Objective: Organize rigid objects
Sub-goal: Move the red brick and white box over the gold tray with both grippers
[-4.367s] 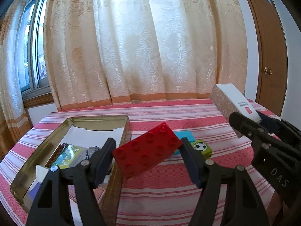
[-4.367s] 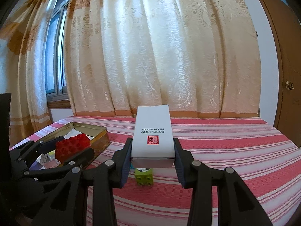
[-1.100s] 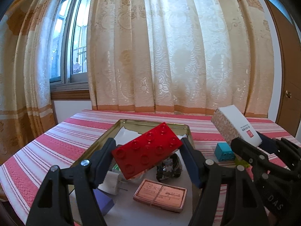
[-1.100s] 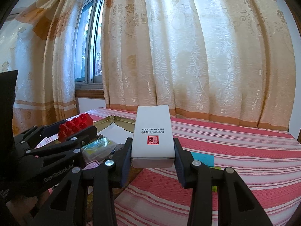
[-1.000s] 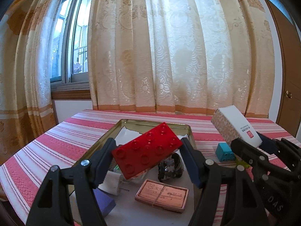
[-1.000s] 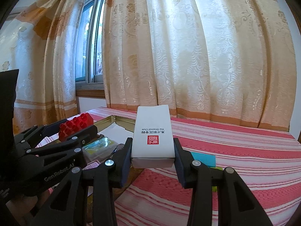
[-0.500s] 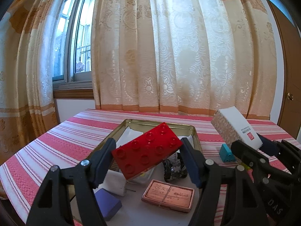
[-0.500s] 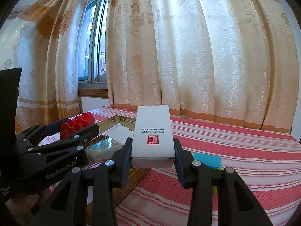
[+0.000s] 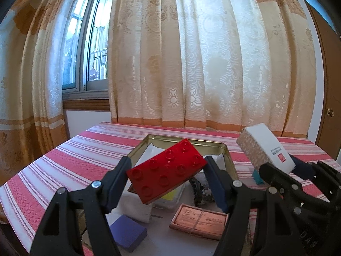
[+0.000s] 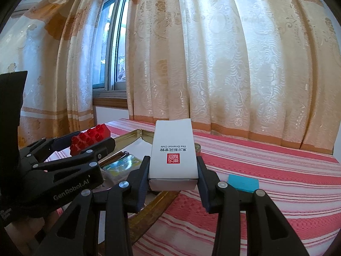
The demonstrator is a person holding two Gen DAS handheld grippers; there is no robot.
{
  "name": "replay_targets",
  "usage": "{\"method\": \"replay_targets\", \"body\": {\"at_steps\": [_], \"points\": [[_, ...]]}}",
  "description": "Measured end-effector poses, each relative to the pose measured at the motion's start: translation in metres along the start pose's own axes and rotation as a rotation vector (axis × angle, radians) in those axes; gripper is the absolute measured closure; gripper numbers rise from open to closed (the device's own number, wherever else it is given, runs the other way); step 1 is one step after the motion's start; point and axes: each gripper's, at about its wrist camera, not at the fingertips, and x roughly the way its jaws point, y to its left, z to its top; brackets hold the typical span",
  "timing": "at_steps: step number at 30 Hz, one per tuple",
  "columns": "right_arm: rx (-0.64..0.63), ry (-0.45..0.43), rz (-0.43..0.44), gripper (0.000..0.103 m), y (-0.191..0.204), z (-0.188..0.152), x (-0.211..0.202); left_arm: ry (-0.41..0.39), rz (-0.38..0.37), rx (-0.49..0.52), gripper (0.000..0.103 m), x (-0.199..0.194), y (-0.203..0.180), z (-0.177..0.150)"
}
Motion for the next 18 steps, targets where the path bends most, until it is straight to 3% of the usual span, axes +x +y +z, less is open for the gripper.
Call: {"method": "replay_targets", "body": {"at_steps": [18], "points": [[-0.024, 0.014, 0.028, 0.06, 0.013, 0.002, 0.009, 0.013, 0.01, -0.033, 0.033, 0.005, 0.014, 0.0]]}}
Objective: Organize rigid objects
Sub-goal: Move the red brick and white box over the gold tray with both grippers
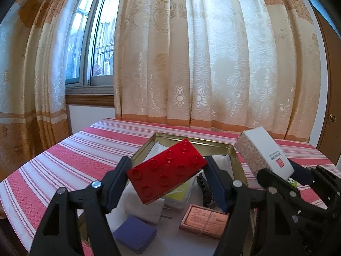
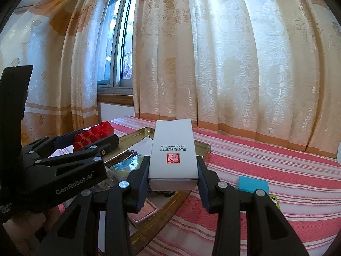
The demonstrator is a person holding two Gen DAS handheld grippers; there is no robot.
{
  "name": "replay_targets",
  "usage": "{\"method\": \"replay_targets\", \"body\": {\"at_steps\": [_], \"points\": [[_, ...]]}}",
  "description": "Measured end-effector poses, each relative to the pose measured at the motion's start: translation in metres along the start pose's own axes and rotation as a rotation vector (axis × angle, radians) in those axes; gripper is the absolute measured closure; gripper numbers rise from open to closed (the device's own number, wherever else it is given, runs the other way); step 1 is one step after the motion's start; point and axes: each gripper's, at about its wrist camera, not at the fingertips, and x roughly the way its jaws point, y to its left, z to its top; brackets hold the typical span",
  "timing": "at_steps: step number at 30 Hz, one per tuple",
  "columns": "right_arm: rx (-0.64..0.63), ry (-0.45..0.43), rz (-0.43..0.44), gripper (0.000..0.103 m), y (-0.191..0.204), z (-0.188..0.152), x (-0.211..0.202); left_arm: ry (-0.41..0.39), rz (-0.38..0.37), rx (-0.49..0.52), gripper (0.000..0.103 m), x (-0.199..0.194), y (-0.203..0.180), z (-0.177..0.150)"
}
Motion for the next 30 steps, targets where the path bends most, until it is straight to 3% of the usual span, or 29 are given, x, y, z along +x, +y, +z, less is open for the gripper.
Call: {"method": "replay_targets", "body": {"at_steps": [30], "points": [[-0.027, 0.027, 0.035, 0.06, 0.013, 0.006, 0.019, 0.049, 0.038, 0.021, 0.033, 0.016, 0.021, 0.003]]}}
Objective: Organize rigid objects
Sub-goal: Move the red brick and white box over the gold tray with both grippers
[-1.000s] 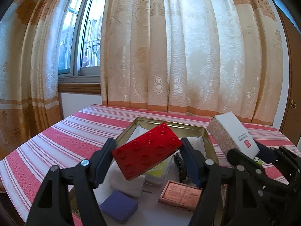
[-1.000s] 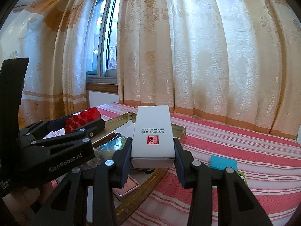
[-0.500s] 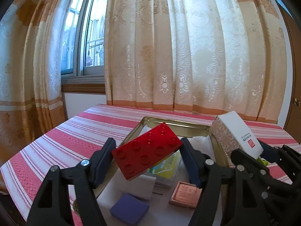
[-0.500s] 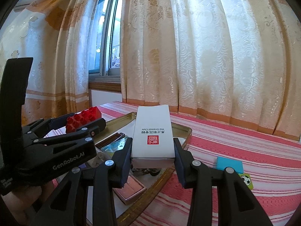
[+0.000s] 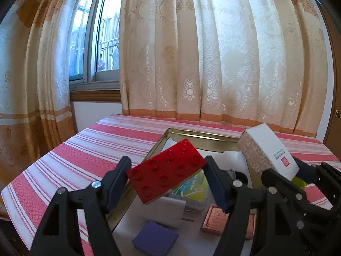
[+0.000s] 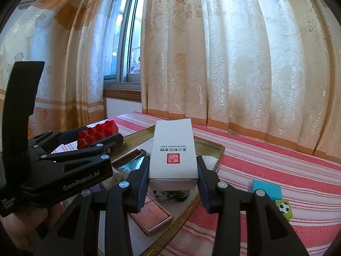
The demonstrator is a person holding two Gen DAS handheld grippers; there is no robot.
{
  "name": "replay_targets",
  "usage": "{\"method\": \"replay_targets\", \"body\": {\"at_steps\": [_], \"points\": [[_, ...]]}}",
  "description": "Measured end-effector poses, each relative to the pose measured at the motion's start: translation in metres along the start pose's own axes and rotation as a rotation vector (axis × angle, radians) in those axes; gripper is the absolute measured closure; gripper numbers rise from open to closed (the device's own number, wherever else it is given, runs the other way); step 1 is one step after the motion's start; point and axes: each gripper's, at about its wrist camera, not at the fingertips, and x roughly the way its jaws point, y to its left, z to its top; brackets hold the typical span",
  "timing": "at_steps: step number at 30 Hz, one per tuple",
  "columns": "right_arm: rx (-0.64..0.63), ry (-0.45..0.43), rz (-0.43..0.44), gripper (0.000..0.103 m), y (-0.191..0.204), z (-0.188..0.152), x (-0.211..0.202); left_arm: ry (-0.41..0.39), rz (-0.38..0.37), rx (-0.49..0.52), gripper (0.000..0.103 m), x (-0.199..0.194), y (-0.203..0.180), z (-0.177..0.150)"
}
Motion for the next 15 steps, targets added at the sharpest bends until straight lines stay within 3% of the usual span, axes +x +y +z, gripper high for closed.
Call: {"method": "replay_targets", "body": {"at_steps": [15], "points": [[-0.01, 0.013, 0.007, 0.06, 0.0074, 0.0025, 0.0074, 0.026, 0.006, 0.007, 0.033, 0.0075, 0.0053, -0.0005]]}}
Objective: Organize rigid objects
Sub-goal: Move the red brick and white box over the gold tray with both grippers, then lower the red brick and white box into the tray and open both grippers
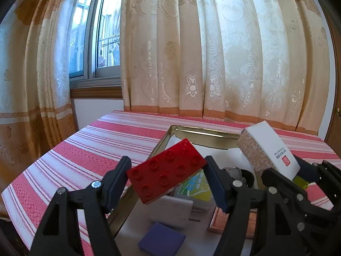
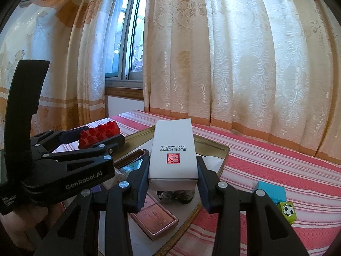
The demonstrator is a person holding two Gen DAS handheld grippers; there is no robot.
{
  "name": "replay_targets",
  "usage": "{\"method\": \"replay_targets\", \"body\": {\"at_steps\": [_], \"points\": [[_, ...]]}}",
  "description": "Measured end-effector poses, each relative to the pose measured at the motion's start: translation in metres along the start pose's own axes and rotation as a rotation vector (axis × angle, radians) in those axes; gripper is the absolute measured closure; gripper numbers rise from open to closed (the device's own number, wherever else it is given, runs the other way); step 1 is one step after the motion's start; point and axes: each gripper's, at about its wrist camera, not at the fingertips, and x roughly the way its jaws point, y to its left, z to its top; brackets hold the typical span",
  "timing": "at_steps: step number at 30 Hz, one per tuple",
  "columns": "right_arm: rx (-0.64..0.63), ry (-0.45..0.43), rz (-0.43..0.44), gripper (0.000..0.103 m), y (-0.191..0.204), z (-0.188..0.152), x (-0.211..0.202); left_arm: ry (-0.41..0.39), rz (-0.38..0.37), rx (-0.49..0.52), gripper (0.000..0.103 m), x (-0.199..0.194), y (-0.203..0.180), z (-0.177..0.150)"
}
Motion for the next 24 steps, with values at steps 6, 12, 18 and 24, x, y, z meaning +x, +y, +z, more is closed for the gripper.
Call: {"method": "replay_targets", "body": {"at_steps": [6, 12, 18, 24], "points": [[0.01, 0.01, 0.006, 0.06, 0.0, 0.002, 0.004, 0.016, 0.012, 0.02, 0.033, 0.004, 0.0, 0.001], [0.014, 0.025, 0.015, 0.06, 0.002, 0.004, 0.012, 0.04, 0.014, 0.031, 0.033, 0.008, 0.0, 0.005], [0.024, 0.041, 0.028, 0.06, 0.002, 0.004, 0.017, 0.078, 0.018, 0.042, 0.033, 0.012, 0.001, 0.01], [0.047, 0.073, 0.043, 0.06, -0.002, 0.005, 0.026, 0.14, 0.02, 0.047, 0.033, 0.023, 0.003, 0.013]]}}
